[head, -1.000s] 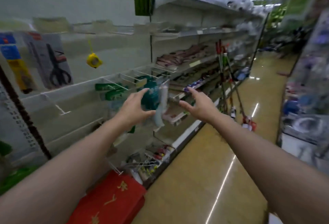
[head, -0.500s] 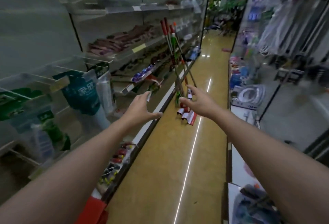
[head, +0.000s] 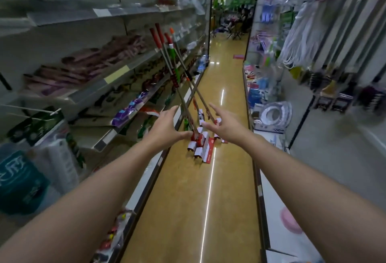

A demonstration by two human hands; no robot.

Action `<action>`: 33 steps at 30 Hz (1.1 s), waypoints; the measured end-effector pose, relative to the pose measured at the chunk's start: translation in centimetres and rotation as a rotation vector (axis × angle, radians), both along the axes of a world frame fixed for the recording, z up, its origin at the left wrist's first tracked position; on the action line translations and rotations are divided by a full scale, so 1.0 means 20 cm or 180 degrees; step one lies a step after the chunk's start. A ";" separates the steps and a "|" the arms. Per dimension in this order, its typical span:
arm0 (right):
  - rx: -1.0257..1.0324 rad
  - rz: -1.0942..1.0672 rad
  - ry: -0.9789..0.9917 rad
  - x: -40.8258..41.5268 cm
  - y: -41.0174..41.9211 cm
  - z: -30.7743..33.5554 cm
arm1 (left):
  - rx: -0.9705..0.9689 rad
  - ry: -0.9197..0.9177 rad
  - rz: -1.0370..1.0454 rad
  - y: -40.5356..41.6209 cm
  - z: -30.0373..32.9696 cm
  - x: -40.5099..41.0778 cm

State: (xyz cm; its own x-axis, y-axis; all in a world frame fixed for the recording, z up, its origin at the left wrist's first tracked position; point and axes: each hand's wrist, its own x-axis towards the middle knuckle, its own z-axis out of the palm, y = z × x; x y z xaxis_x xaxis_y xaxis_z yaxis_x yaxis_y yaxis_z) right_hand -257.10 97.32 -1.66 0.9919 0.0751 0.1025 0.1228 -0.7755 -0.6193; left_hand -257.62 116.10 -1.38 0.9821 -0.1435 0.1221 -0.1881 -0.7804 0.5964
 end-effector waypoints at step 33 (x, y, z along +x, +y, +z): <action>-0.0109 0.1083 0.0308 3.14 -0.72 -0.23 | -0.0837 0.0417 0.1430 -0.74 -0.30 2.80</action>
